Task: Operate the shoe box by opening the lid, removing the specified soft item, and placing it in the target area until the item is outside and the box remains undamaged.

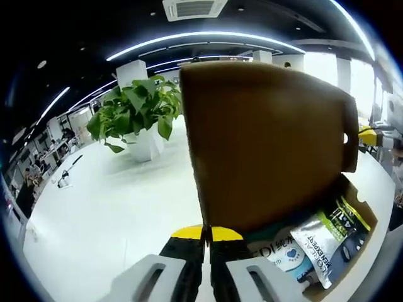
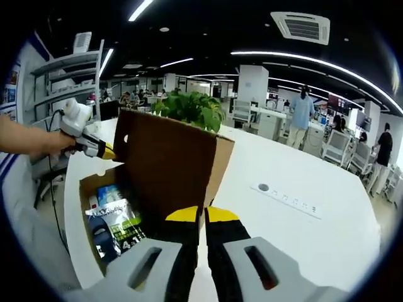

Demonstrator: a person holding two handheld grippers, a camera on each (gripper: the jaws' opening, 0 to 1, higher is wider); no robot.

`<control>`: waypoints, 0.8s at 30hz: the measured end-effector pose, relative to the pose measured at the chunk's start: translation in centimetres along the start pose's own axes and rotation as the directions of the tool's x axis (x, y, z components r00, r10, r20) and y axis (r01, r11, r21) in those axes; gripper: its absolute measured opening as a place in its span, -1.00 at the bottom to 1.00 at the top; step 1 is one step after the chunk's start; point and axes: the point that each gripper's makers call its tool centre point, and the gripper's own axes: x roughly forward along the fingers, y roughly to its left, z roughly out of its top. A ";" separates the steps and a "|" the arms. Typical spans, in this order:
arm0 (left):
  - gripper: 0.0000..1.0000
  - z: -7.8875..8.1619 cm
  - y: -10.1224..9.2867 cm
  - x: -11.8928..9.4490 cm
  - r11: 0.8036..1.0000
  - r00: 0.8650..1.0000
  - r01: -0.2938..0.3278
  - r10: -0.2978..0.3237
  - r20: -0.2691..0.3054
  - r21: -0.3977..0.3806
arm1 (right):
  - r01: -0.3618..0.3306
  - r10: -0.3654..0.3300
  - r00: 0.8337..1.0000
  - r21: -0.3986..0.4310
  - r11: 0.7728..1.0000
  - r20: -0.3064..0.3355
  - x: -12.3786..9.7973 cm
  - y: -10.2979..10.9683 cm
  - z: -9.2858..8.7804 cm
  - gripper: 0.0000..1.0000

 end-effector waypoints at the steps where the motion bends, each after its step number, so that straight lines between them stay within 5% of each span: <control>1: -1.00 0.0 0.0 0.0 1.000 1.000 0.001 -0.001 -0.001 0.000 | 0.000 0.000 1.000 0.003 1.000 -0.013 0.1 0.0 -0.5 -0.99; 10: -1.00 0.3 0.2 0.4 1.000 1.000 0.015 -0.015 -0.003 -0.002 | -0.002 0.005 0.998 0.047 0.999 -0.065 1.2 0.4 -3.5 -0.97; 24: -1.00 1.1 0.2 1.4 1.000 1.000 0.017 -0.017 -0.008 -0.017 | 0.013 -0.009 0.998 0.073 0.997 -0.054 1.9 -0.3 -3.5 -0.98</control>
